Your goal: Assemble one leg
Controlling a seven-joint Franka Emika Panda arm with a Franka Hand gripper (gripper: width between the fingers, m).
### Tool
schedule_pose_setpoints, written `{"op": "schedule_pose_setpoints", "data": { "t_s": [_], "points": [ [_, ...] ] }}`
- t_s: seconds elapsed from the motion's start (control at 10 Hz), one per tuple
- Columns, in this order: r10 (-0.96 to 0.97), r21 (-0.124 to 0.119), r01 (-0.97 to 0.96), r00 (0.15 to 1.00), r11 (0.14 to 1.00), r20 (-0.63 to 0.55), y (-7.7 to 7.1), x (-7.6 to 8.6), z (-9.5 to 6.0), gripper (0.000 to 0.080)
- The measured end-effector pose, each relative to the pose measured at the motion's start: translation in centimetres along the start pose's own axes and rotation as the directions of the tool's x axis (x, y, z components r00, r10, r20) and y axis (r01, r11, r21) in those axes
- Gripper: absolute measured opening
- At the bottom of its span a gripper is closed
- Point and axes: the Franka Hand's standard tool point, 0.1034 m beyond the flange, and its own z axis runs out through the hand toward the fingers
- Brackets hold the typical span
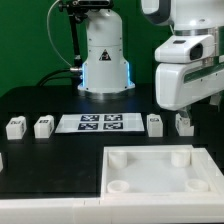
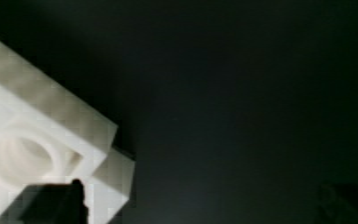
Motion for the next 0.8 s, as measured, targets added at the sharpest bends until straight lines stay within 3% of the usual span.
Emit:
{"op": "schedule_pose_setpoints", "data": {
  "t_s": [0.2, 0.3, 0.4, 0.5, 0.8],
  "points": [
    [0.162, 0.008, -0.162, 0.987, 0.987, 0.001, -0.4, -0.1, 0.1, 0.0649],
    [0.33, 0.013, -0.33, 0.944, 0.944, 0.0, -1.6, -1.3, 0.6, 0.0649],
    [0.419, 0.012, -0.419, 0.908, 0.908, 0.022, -2.7, -3.8, 0.9, 0.0649],
    [0.481, 0.012, -0.481, 0.877, 0.877, 0.012, -2.8, -5.2, 1.0, 0.0649],
    [0.469, 0.009, -0.47, 0.881, 0.882, 0.051, -2.4, -5.0, 1.0, 0.0649]
  ]
}}
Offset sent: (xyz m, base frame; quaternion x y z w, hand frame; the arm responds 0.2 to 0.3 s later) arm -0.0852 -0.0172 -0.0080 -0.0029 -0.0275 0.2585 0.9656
